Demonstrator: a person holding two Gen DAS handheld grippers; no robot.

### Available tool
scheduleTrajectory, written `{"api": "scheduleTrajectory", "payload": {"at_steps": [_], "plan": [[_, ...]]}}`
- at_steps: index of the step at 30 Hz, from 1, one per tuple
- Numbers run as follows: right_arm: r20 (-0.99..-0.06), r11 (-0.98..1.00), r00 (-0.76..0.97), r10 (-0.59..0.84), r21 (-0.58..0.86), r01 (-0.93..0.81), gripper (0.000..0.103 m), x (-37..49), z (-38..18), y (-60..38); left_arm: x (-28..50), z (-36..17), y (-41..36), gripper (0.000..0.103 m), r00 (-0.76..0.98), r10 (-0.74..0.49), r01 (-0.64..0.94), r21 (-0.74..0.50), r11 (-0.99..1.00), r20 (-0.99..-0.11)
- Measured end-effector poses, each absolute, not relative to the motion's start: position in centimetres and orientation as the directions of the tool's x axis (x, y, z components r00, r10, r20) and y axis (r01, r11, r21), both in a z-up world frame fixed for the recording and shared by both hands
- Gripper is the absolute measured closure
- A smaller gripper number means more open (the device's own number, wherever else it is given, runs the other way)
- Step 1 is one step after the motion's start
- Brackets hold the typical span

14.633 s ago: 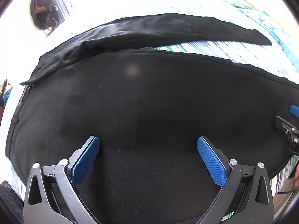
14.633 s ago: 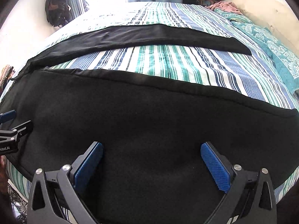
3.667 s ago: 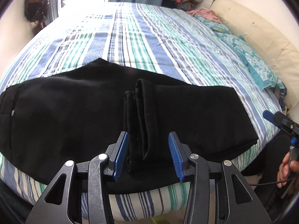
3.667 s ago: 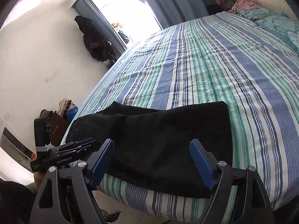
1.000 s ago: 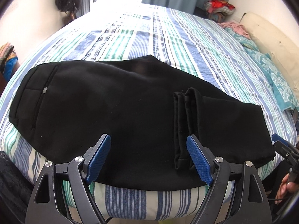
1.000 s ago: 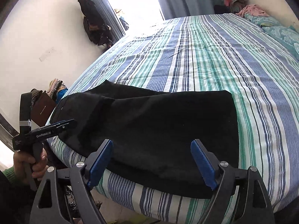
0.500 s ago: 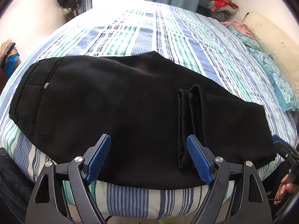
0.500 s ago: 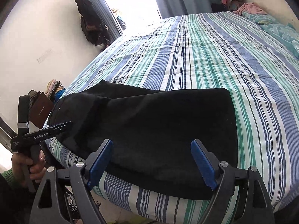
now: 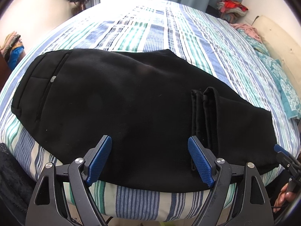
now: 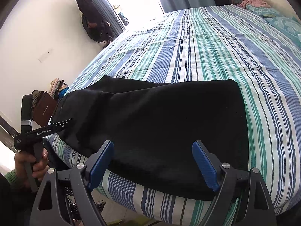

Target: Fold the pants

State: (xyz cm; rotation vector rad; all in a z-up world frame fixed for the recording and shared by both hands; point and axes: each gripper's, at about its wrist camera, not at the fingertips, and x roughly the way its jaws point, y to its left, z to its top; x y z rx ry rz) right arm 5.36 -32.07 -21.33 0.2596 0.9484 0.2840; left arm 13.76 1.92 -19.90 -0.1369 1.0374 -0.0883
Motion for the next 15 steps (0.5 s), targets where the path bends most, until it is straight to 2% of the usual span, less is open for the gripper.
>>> {"api": "scheduleTrajectory", "payload": {"at_steps": [8, 11, 15], "plan": [[-0.758, 0.93, 0.55, 0.351, 0.348, -0.116, 0.018, 5.4, -21.4, -32.3, 14.1, -19.8, 2.5, 0.018, 0.494, -0.147, 0.005, -0.166, 0.986, -0.857], [-0.755, 0.931, 0.555, 0.35, 0.347, -0.115, 0.018, 5.3, -21.3, -32.4, 16.2, -17.9, 5.4, 0.018, 0.502, -0.209, -0.009, -0.247, 0.969, -0.839], [-0.749, 0.931, 0.565, 0.347, 0.347, -0.113, 0.018, 5.1, -21.1, -32.8, 20.2, -14.0, 14.9, 0.016, 0.566, -0.238, -0.145, -0.379, 0.914, -0.789]]}}
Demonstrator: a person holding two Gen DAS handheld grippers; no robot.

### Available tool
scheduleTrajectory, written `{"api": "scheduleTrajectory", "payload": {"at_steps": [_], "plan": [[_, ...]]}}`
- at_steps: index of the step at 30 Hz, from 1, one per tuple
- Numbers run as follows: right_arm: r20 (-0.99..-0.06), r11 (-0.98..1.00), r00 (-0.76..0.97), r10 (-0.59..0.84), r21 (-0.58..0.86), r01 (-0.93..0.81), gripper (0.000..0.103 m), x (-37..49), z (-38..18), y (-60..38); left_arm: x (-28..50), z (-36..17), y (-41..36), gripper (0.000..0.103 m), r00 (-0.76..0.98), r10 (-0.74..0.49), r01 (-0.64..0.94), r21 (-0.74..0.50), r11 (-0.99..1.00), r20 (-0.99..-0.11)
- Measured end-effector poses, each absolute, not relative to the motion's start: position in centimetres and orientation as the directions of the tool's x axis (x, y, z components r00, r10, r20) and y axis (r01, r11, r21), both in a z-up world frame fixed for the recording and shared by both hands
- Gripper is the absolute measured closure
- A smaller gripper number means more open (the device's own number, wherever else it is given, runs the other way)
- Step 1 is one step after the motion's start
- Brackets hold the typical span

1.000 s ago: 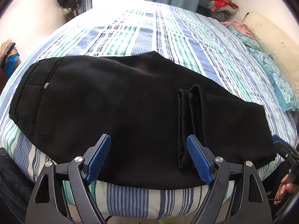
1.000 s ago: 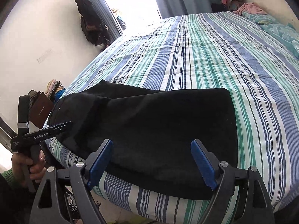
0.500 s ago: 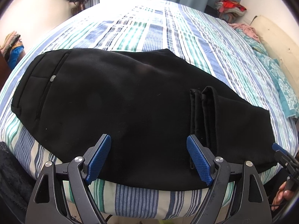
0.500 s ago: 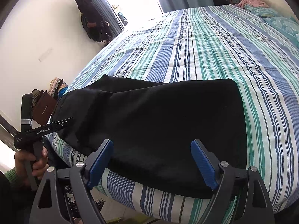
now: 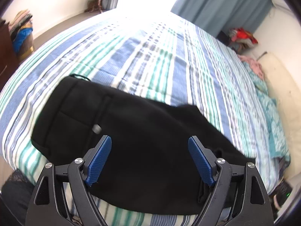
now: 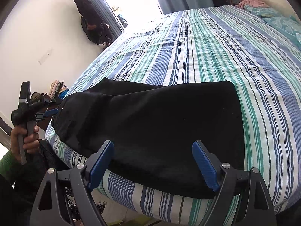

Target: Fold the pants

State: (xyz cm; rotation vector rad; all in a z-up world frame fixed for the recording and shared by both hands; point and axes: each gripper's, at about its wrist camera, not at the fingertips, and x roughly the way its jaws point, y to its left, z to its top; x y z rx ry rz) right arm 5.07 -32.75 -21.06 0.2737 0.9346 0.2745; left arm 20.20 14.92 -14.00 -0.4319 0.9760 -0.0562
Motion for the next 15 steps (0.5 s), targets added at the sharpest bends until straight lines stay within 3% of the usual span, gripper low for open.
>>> {"api": "scheduleTrajectory", "payload": {"at_steps": [2, 5, 8, 11, 15], "plan": [[-0.746, 0.928, 0.566, 0.35, 0.358, -0.103, 0.018, 5.1, -21.1, -32.9, 21.5, -13.2, 19.9, 0.011, 0.578, -0.25, -0.214, -0.44, 0.872, -0.777], [-0.752, 0.926, 0.557, 0.353, 0.368, -0.09, 0.018, 5.5, -21.4, -32.9, 23.2, -14.1, 24.1, 0.01, 0.519, -0.25, -0.246, -0.423, 0.872, -0.818], [-0.761, 0.929, 0.547, 0.349, 0.355, -0.1, 0.018, 5.6, -21.5, -32.3, 24.2, -16.2, 23.9, 0.01, 0.424, -0.211, -0.201, -0.319, 0.926, -0.881], [-0.772, 0.934, 0.534, 0.346, 0.337, -0.119, 0.018, 5.4, -21.6, -31.7, 24.8, -18.3, 23.9, 0.01, 0.397, -0.053, -0.234, -0.158, 0.959, -0.916], [-0.784, 0.938, 0.519, 0.34, 0.319, -0.133, 0.018, 5.1, -21.8, -31.2, 26.1, -22.2, 26.3, 0.008, 0.332, -0.076, -0.354, -0.199, 0.914, -0.94]]}}
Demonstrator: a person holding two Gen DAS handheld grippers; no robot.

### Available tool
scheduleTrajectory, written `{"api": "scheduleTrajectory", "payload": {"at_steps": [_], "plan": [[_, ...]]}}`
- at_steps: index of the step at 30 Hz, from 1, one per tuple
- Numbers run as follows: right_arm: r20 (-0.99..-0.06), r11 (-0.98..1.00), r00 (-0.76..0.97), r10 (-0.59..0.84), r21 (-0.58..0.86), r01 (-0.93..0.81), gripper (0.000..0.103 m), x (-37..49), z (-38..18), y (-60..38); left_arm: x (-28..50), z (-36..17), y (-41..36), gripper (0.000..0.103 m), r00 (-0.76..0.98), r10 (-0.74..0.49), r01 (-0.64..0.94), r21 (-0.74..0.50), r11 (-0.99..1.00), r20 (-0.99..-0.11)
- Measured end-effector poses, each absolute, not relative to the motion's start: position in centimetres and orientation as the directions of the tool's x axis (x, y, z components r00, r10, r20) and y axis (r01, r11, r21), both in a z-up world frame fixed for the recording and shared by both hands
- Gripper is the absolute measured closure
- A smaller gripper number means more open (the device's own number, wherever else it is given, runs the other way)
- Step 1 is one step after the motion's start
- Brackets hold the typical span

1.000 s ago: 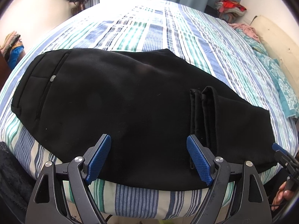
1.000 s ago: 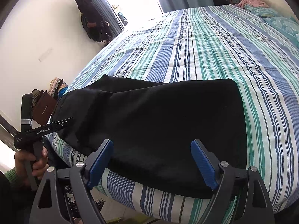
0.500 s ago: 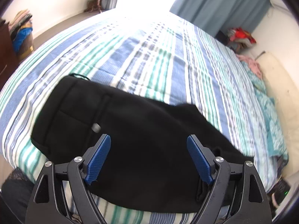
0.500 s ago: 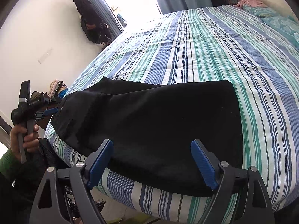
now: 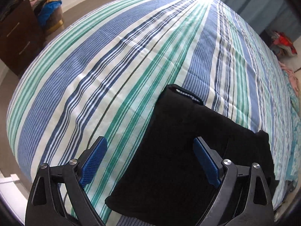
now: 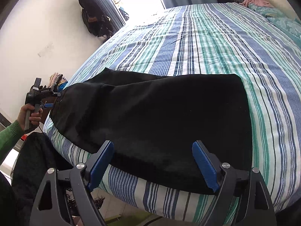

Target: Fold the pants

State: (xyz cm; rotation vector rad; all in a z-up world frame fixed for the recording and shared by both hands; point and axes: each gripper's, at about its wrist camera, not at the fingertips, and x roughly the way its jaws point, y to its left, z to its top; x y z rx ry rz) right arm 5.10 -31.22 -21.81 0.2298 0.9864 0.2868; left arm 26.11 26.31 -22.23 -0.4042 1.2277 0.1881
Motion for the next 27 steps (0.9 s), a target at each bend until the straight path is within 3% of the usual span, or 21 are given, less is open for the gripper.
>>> {"api": "scheduleTrajectory", "payload": {"at_steps": [4, 7, 8, 9, 10, 12, 14, 21, 27], "plan": [[-0.788, 0.942, 0.519, 0.331, 0.311, -0.129, 0.018, 5.0, -21.9, -31.2, 26.8, -23.0, 24.3, 0.001, 0.321, 0.045, -0.29, -0.053, 0.955, -0.946], [-0.791, 0.943, 0.517, 0.327, 0.308, -0.125, 0.018, 5.1, -22.0, -31.2, 26.7, -23.2, 24.3, 0.002, 0.294, 0.002, -0.282, -0.085, 0.956, -0.956], [-0.791, 0.943, 0.516, 0.328, 0.309, -0.126, 0.018, 5.2, -22.0, -31.2, 26.7, -23.3, 24.7, 0.009, 0.28, -0.051, -0.292, -0.136, 0.947, -0.959], [-0.79, 0.942, 0.517, 0.331, 0.311, -0.128, 0.018, 5.2, -22.0, -31.1, 26.5, -23.4, 25.1, 0.033, 0.282, -0.126, -0.297, -0.211, 0.931, -0.951], [-0.788, 0.941, 0.518, 0.333, 0.311, -0.131, 0.018, 5.3, -22.0, -31.1, 26.2, -23.0, 25.2, 0.048, 0.291, -0.203, -0.294, -0.289, 0.911, -0.935], [-0.784, 0.94, 0.521, 0.336, 0.313, -0.136, 0.018, 5.3, -21.9, -31.1, 25.7, -21.7, 24.9, 0.082, 0.285, -0.145, -0.298, -0.232, 0.926, -0.948], [-0.779, 0.938, 0.526, 0.343, 0.319, -0.138, 0.018, 5.3, -21.8, -31.1, 24.9, -20.0, 24.3, 0.091, 0.296, -0.143, -0.281, -0.229, 0.932, -0.944], [-0.737, 0.921, 0.568, 0.366, 0.376, -0.106, 0.018, 5.3, -21.0, -32.5, 22.1, -10.5, 21.3, 0.093, 0.44, -0.405, -0.203, -0.528, 0.825, -0.802], [-0.702, 0.896, 0.606, 0.375, 0.441, -0.044, 0.018, 5.6, -20.5, -34.3, 20.7, -6.9, 9.3, 0.096, 0.39, -0.535, -0.031, -0.591, 0.806, -0.75]]}}
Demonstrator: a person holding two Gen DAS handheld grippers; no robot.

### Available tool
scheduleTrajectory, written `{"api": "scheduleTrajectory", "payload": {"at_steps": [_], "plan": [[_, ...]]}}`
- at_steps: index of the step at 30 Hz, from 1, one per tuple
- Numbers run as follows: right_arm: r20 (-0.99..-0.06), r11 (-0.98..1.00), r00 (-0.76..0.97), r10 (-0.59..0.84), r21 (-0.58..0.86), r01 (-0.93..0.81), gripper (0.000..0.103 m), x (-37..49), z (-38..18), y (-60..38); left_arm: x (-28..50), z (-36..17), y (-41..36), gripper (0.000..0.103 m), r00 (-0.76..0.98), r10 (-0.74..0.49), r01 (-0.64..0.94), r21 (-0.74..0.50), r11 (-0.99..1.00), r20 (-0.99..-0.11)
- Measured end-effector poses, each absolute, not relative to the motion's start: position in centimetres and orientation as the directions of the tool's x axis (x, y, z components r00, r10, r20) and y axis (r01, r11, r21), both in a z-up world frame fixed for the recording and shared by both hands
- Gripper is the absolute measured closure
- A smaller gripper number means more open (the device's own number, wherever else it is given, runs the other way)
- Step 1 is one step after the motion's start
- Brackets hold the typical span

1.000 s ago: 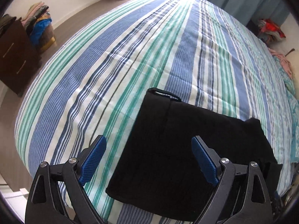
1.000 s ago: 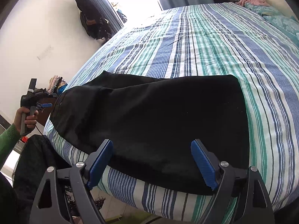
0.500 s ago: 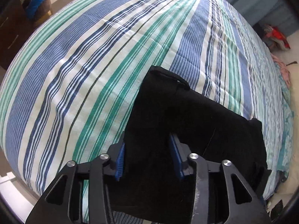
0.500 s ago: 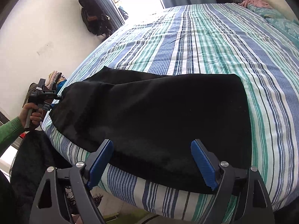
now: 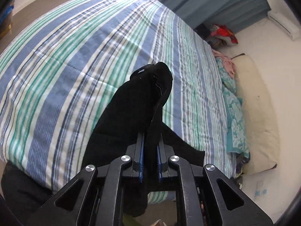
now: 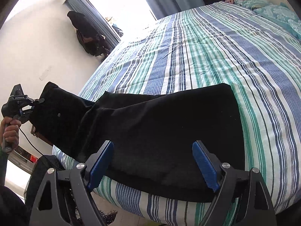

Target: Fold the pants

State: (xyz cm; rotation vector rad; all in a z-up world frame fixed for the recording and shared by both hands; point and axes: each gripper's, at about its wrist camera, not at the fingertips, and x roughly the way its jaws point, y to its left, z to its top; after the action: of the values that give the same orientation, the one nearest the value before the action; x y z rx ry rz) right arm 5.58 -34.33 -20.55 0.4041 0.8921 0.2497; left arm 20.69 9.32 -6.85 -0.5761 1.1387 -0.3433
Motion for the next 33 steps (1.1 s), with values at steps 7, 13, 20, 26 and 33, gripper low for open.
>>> {"api": "scheduleTrajectory", "payload": {"at_steps": [7, 13, 20, 26, 33], "plan": [[-0.674, 0.883, 0.66, 0.332, 0.468, 0.033, 0.018, 4.8, -19.7, -37.0, 20.4, -14.6, -8.0, 0.1, 0.2, -0.555, 0.069, -0.553, 0.83, -0.808], [-0.655, 0.873, 0.689, 0.309, 0.483, 0.067, 0.018, 4.1, -19.3, -38.6, 19.8, -17.2, -12.6, 0.096, 0.084, -0.59, 0.149, -0.575, 0.804, -0.803], [-0.579, 0.797, 0.669, 0.466, 0.603, -0.033, 0.018, 5.0, -19.5, -37.6, 17.5, -6.9, -5.6, 0.046, 0.379, -0.562, 0.292, -0.481, 0.827, -0.735], [-0.411, 0.518, 0.416, 0.811, 0.835, -0.184, 0.018, 8.4, -21.7, -31.8, 16.7, -10.1, 4.3, 0.045, 0.533, -0.358, 0.019, -0.413, 0.911, -0.767], [-0.504, 0.526, 0.174, 0.846, 0.843, -0.116, 0.031, 13.4, -25.3, -28.8, 14.2, -16.5, 9.0, 0.045, 0.525, -0.237, -0.184, -0.381, 0.906, -0.817]]}}
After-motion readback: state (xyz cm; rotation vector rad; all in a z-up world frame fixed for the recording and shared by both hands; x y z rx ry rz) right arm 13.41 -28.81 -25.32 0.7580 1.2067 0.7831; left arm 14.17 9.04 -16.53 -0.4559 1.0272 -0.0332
